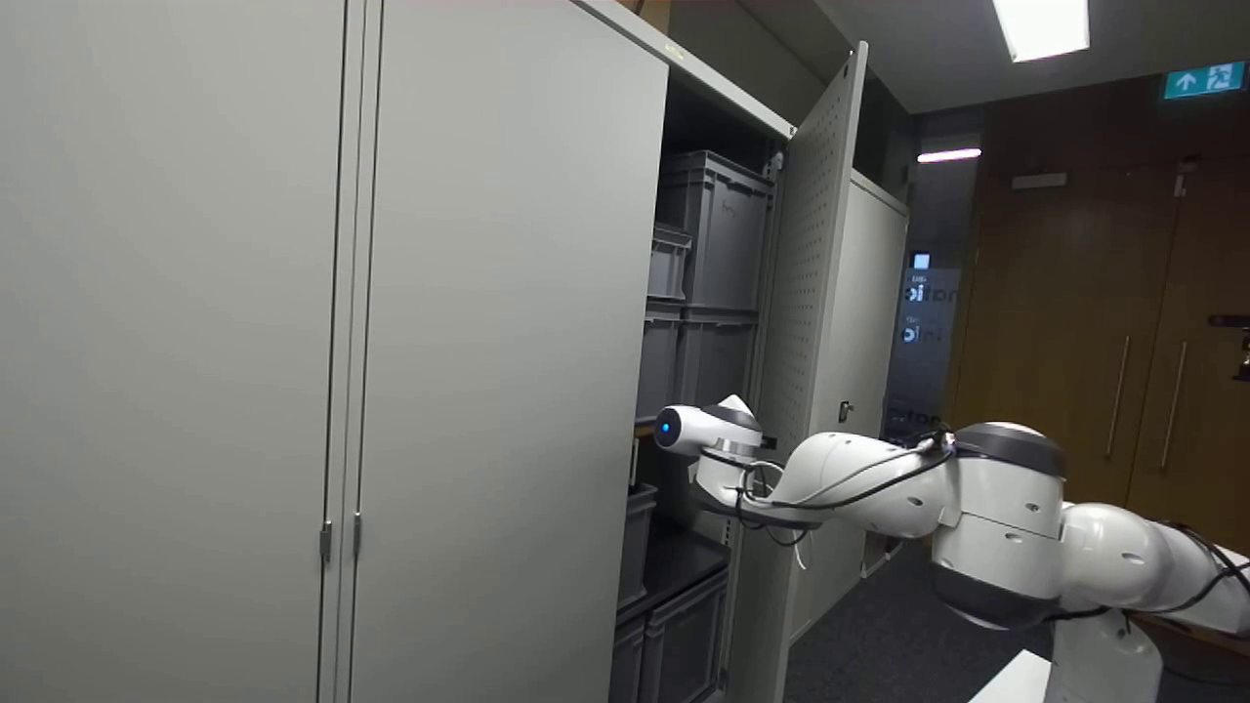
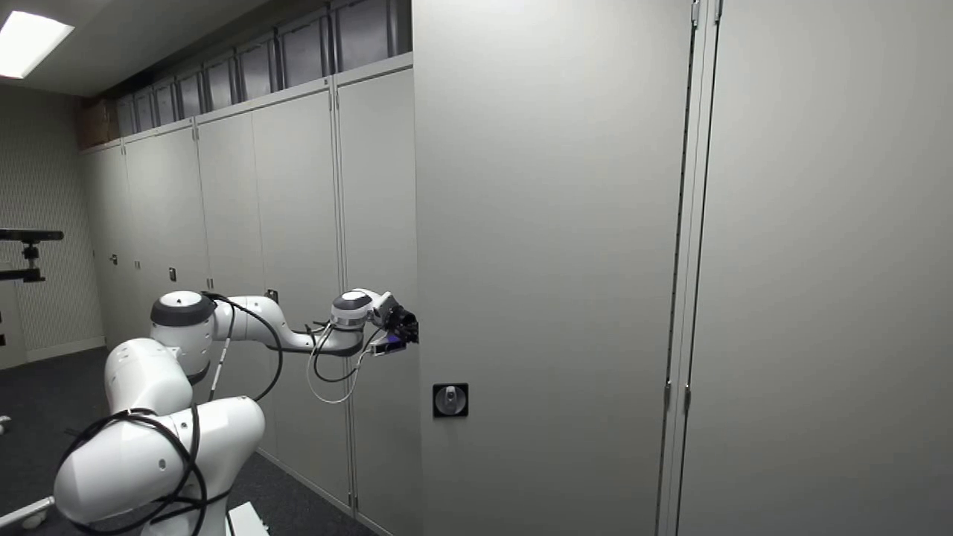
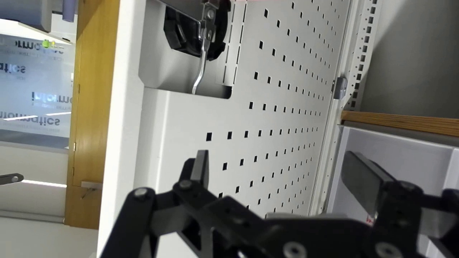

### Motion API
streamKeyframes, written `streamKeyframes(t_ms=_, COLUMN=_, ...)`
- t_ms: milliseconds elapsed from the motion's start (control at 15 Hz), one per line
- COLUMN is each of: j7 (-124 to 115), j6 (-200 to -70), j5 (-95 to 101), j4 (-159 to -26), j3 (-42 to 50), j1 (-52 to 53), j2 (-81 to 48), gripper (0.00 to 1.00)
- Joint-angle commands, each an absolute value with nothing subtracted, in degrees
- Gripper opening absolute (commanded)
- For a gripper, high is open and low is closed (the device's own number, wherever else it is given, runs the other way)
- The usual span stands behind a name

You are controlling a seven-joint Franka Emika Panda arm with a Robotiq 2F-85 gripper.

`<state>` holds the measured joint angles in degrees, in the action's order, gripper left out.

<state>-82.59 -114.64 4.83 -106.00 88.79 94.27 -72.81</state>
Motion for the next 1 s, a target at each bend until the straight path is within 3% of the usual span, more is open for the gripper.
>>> streamKeyframes(t_ms=0, j7=-84.20, j6=-112.26, j5=7.61, j4=-103.68, j3=87.95, j1=92.39, j2=-70.67, gripper=1.00)
streamKeyframes(t_ms=933, j7=-84.75, j6=-112.94, j5=8.62, j4=-105.56, j3=87.82, j1=92.73, j2=-70.03, gripper=1.00)
